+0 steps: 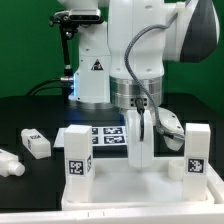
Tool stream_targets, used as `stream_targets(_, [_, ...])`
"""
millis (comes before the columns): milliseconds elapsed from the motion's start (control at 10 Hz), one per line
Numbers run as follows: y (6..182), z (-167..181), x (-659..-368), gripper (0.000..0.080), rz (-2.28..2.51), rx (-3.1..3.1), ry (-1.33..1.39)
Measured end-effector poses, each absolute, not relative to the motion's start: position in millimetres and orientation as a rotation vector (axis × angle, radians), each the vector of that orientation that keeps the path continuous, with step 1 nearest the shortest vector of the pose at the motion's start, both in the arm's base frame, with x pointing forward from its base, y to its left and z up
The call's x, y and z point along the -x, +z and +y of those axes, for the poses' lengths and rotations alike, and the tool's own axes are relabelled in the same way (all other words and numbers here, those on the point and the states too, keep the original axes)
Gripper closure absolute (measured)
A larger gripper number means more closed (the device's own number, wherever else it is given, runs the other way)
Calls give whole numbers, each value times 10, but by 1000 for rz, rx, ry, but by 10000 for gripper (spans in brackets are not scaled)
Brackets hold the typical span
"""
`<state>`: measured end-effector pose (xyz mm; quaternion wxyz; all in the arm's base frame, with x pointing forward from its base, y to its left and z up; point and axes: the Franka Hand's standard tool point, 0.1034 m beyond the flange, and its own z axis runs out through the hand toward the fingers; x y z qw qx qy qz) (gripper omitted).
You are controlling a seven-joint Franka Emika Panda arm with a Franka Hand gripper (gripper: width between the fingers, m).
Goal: Assemble desk
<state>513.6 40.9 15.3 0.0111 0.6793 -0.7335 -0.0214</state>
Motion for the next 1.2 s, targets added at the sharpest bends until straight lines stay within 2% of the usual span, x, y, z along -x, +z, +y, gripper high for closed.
stream_targets(200, [162,409,-5136,740,-2279,-2131,-66])
stream_targets(300, [220,394,-5100,740,-2221,-2208,-55])
stream_targets(600, [360,215,-4800,744,-2014,-2406,-65])
stream_targets(1000, [324,86,-4780,744,-1760,-2581,-58])
stream_targets(1100, [336,11,-4800,744,-1633,-2664,-43])
stream_targets(1200, [358,-213,-4818,743,-1370,-2811,-33])
